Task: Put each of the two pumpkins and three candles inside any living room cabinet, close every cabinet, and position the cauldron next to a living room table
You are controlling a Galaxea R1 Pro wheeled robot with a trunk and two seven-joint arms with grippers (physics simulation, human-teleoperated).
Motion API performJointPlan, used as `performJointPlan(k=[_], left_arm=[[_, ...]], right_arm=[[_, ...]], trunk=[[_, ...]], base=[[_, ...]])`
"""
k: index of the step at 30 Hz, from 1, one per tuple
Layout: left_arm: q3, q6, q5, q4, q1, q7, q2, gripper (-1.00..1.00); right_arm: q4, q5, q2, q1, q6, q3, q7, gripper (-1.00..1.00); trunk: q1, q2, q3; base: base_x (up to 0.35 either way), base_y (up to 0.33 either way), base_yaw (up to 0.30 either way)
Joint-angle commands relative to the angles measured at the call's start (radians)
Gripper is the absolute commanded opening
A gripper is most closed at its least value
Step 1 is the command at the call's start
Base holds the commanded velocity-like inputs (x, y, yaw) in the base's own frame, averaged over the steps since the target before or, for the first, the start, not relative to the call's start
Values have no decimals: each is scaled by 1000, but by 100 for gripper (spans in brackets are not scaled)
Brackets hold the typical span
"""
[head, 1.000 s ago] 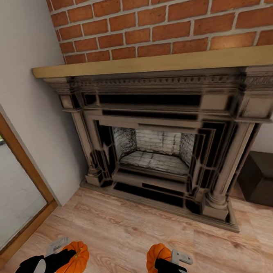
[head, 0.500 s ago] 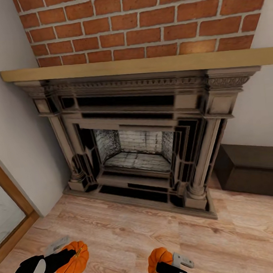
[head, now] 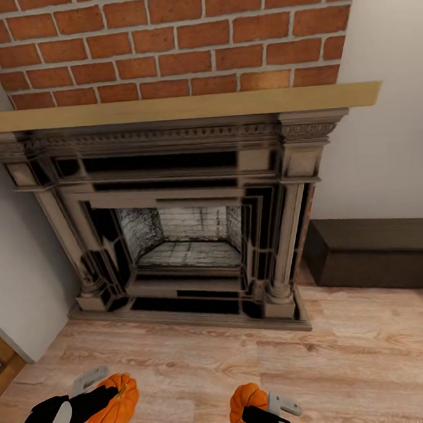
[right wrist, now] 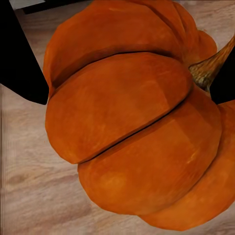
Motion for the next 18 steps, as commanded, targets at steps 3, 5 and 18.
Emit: performJointPlan(k=[3,5,18], left_arm=[[1,4,11,-2,0,5,0,-100],[1,4,11,-2,0,5,0,-100],[1,4,9,-2,0,5,-9,-100]], right_arm=[[-1,-3,-1,-1,4,2,-7,-100],[-1,-3,0,-1,4,2,-7,-100],[-3,-7,2,-1,-44,0,-10,-100]], trunk=[[0,-1,2],[0,-1,4],[0,-1,19]], base=[[0,0,-251],[0,0,-250],[0,0,-220]])
